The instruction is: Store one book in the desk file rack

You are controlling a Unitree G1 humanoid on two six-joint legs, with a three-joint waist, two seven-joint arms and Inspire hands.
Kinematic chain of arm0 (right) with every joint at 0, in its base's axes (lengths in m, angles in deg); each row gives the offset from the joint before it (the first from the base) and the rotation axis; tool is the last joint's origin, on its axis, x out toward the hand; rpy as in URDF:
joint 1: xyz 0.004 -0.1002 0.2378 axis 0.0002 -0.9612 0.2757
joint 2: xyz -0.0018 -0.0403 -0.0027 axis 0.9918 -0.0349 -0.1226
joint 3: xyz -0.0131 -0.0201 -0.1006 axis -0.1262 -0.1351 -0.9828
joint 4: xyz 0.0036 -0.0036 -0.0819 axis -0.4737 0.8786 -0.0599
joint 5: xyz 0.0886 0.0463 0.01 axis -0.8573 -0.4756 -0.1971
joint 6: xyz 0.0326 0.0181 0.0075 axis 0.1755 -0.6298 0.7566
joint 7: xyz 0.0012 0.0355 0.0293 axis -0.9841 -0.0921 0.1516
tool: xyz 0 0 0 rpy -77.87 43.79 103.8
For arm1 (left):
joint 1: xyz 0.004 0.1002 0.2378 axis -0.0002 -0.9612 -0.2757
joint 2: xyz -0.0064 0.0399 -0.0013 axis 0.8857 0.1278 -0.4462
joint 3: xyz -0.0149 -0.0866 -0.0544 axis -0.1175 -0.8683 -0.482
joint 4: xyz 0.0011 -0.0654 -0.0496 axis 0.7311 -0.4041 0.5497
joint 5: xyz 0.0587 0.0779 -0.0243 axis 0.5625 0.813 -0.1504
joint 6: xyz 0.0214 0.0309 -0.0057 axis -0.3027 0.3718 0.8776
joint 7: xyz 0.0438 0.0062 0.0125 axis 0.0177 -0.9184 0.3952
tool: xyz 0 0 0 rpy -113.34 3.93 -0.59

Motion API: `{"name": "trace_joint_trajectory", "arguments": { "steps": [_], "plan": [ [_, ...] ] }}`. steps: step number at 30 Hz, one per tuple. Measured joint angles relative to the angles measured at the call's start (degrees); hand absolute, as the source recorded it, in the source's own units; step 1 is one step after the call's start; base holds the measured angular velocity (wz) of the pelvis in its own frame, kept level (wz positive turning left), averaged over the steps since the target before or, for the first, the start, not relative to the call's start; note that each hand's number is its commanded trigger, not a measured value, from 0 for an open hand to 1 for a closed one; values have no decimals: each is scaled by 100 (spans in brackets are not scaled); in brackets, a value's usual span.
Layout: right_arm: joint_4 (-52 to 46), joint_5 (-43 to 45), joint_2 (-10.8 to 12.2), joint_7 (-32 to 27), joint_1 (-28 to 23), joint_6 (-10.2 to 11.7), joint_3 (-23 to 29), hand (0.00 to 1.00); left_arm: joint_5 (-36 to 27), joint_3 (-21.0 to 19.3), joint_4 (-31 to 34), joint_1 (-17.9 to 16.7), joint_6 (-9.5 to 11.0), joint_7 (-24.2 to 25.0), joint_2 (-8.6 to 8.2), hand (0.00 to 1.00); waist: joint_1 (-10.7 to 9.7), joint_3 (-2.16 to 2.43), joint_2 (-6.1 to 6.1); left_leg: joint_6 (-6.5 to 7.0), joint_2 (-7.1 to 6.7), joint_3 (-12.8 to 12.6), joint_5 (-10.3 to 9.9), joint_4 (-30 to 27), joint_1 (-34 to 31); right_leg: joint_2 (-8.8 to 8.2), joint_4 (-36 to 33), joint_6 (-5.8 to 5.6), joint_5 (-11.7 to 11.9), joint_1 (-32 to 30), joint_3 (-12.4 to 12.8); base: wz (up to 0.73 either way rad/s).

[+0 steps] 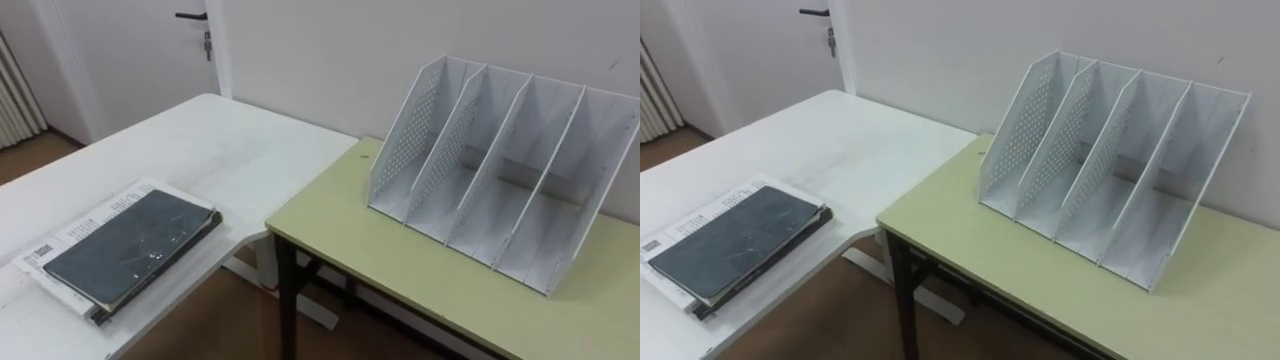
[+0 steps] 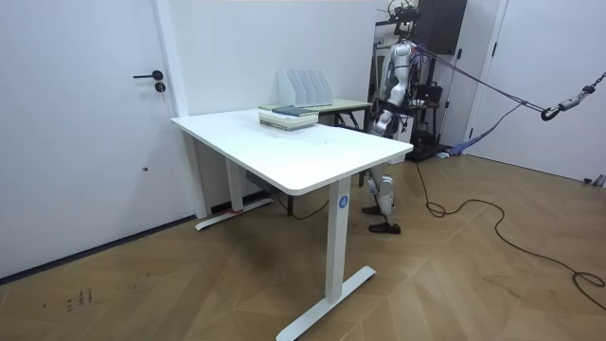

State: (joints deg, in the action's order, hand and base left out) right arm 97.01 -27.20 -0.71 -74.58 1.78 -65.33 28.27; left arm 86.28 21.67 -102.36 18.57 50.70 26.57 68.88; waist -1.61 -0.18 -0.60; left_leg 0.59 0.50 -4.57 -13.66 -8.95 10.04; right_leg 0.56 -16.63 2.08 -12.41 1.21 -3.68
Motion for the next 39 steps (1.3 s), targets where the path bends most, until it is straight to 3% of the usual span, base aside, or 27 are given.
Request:
{"name": "trace_joint_trajectory", "arguments": {
  "steps": [3, 7, 9, 11, 15, 20, 23, 28, 34, 39],
  "plan": [
    [-17, 71, 1, -105, -4, 123, -5, 0, 713, 34, 309, 102, 16, -36, -42, 0, -10, -13, -14, 1, 1, 1, 0, -2, -35, 53, 3, -9, 0, -29, 49, 0],
    [-18, 84, -27, -169, -5, 178, -30, 0, 1674, 331, 1632, 84, 39, -219, -37, 0, -22, -41, 3, 2, 3, 12, -1, 2, -33, 54, 1, -8, 8, -25, 36, 0],
    [-18, 82, -41, -184, 11, 187, -35, 0, 2142, 486, 1960, 96, 170, -351, -38, 0, -97, -20, 19, 2, 2, 5, -1, -8, -30, 49, 2, -8, 9, 1, 20, 0],
    [-25, 71, -46, -184, 61, 202, -140, 0, 2642, 727, 2570, 89, 104, -380, -16, 0, -215, -30, 28, 2, 0, -2, -1, -25, -48, 50, 1, -9, 8, -21, 32, 0],
    [-14, 75, -49, -178, 103, 198, -192, 0, 3044, 1013, 3141, 151, 131, -446, -2, 0, -339, -45, 40, 1, -1, -2, 0, -38, -79, 48, 6, -9, 7, -25, 42, 0],
    [-23, 78, -95, -177, 101, 208, -201, 0, 3660, 1370, 3850, 217, 134, -531, 75, 0, -432, -33, 34, 1, 4, -10, 1, -44, -76, 54, 116, -18, 31, 1, 32, 2],
    [-9, 88, -101, -202, 86, 264, -202, 0, 4011, 1489, 3948, 220, 158, -725, 80, 0, -457, -22, 38, 1, 12, -7, 2, -46, -28, 65, 251, -28, 77, 132, 26, 0],
    [17, 75, -102, -364, 87, 251, -276, 0, 4209, 1493, 4190, 216, 159, -1053, 140, 0, -458, -22, 54, 1, 17, 0, 2, -44, -41, 72, 404, -40, 154, 180, 10, 0],
    [8, 63, -100, -437, 88, 241, -332, 0, 4302, 1470, 4950, 228, 163, -1568, 317, 0, -442, -23, 52, 1, 3, -1, 2, -41, -46, 63, 402, -57, 170, 189, 24, -1],
    [53, 36, -88, -540, 72, 231, -381, 0, 4334, 1454, 4987, 266, 165, -1884, 391, 0, -444, -15, 65, 1, 6, 4, 2, -41, -42, 66, 463, -57, 172, 202, 17, 1]
  ]
}}
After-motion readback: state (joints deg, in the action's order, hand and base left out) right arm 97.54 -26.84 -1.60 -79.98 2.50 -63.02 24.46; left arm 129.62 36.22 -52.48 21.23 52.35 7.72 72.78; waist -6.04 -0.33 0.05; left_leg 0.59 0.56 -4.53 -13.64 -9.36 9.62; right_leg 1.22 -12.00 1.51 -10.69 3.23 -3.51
